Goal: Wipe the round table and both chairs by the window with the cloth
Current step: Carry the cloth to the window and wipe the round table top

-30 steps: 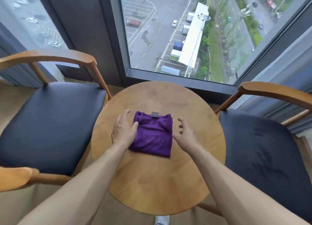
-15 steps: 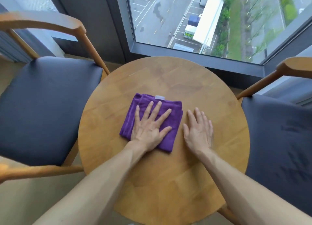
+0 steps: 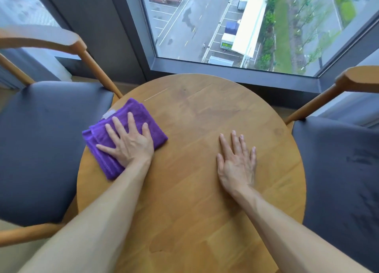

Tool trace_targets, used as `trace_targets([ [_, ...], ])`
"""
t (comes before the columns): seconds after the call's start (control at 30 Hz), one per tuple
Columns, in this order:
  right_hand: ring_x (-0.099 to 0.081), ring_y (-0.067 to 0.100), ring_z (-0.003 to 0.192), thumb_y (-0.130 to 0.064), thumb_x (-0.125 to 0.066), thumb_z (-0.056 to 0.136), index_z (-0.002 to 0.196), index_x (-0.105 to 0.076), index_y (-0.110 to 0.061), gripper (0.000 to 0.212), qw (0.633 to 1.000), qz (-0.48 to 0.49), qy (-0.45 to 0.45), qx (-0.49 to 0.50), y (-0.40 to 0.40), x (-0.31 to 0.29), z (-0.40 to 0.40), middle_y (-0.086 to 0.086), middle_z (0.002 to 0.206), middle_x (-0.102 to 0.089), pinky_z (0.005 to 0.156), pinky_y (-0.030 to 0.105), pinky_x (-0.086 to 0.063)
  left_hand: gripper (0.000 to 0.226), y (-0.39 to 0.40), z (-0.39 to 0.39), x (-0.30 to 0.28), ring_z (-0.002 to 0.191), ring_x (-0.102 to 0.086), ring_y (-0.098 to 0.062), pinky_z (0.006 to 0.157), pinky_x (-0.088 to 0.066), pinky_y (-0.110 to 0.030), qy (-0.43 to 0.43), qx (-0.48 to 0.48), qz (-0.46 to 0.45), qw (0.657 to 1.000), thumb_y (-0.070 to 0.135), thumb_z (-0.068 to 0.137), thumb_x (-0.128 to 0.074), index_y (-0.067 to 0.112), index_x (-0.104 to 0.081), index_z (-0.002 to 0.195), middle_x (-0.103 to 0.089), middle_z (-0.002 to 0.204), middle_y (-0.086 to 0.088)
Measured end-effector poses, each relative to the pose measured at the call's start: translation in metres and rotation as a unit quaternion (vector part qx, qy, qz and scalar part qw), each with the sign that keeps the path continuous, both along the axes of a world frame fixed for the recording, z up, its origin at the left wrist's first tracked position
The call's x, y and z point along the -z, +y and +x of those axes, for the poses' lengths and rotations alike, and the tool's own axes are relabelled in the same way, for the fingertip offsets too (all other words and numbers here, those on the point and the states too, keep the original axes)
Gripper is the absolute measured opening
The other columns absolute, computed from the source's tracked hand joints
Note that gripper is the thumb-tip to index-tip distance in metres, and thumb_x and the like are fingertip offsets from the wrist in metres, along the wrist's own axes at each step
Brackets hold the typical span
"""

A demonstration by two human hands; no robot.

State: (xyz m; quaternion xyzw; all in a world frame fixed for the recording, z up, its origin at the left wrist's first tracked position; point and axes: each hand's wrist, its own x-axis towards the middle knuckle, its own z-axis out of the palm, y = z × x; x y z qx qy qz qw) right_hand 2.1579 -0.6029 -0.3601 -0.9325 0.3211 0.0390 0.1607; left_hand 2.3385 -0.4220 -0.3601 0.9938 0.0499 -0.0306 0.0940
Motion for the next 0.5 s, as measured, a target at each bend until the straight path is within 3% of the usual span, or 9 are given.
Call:
trace_targets([
  [0.1,0.006,0.011,0.151,-0.037,-0.034,0.098,0.156,-0.009,-0.031,0.063,1.000,0.017,-0.007,0.014,-0.003,-0.002,-0.001,-0.010,0.164,0.001,0.123,0.044,0.004,0.065,-0.060,-0.015,-0.003,0.154,-0.005,-0.033,0.111,-0.001,-0.075,-0.001,0.010,-0.018,1.000,0.060,0.097,-0.029,0.034,-0.026,0.156,-0.015,0.166,-0.008],
  [0.2,0.002,0.010,0.151,-0.033,-0.042,0.094,0.156,-0.010,-0.026,0.070,0.999,0.022,-0.014,0.030,-0.002,-0.004,0.001,-0.010,0.164,-0.002,0.123,0.043,0.002,0.065,-0.111,-0.033,-0.002,0.154,-0.002,-0.029,0.114,0.004,-0.072,-0.003,0.170,-0.002,0.986,0.062,0.096,-0.030,0.037,-0.022,0.156,-0.011,0.167,-0.005],
  [0.33,-0.001,0.010,0.151,-0.032,-0.045,0.093,0.156,-0.011,-0.023,0.073,0.999,0.016,-0.016,0.028,-0.001,-0.007,0.000,-0.009,0.164,-0.007,0.123,0.044,0.000,0.063,-0.124,-0.039,0.001,0.155,-0.002,-0.024,0.116,0.004,-0.068,-0.008,0.421,0.031,0.907,0.064,0.096,-0.023,0.044,-0.019,0.155,-0.009,0.168,0.001],
  [0.5,0.001,0.009,0.151,-0.036,-0.043,0.095,0.157,-0.011,-0.024,0.070,0.999,0.007,0.004,0.034,0.002,-0.010,-0.001,-0.009,0.164,-0.004,0.123,0.044,0.001,0.060,-0.066,-0.009,-0.002,0.155,-0.004,-0.017,0.118,0.001,-0.064,-0.017,0.521,0.062,0.851,0.062,0.095,-0.011,0.050,-0.014,0.154,-0.008,0.167,0.009],
])
